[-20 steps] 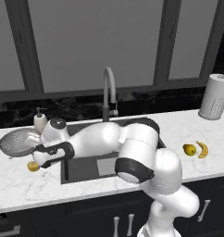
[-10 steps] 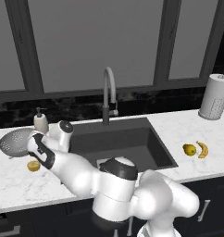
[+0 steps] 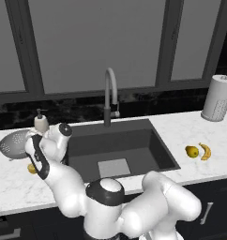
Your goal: Put the colander in the sink, put the kiwi, pear, banana in the colander, and turn on the sink faucet and pour water over the colander.
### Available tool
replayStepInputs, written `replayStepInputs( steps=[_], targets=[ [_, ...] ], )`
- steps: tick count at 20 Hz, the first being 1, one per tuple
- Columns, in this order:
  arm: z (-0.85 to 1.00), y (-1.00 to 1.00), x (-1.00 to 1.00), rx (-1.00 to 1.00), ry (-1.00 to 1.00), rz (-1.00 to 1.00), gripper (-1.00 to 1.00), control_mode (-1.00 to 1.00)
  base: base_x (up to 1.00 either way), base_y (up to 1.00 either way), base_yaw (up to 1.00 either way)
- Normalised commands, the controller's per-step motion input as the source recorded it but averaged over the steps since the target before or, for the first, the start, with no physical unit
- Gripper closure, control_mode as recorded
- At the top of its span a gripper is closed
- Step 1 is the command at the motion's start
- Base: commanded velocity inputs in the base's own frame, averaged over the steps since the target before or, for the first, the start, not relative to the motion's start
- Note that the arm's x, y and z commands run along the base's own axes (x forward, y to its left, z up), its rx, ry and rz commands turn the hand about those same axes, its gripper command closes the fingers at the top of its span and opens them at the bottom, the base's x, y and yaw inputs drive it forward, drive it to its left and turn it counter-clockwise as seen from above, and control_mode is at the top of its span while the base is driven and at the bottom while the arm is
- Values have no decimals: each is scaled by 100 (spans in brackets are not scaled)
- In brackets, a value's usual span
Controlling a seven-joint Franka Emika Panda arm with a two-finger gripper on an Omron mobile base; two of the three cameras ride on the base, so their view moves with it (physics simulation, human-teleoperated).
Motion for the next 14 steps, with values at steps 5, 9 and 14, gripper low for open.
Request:
replayStepInputs(
  steps=[5,9,14],
  targets=[
    [0,51,57,0,7,-5,-100,-100,0,0,0],
    [-16,46,36,-3,21,-7,-100,-100,0,0,0],
    [-32,33,7,-3,21,-10,100,-100,0,0,0]
  ],
)
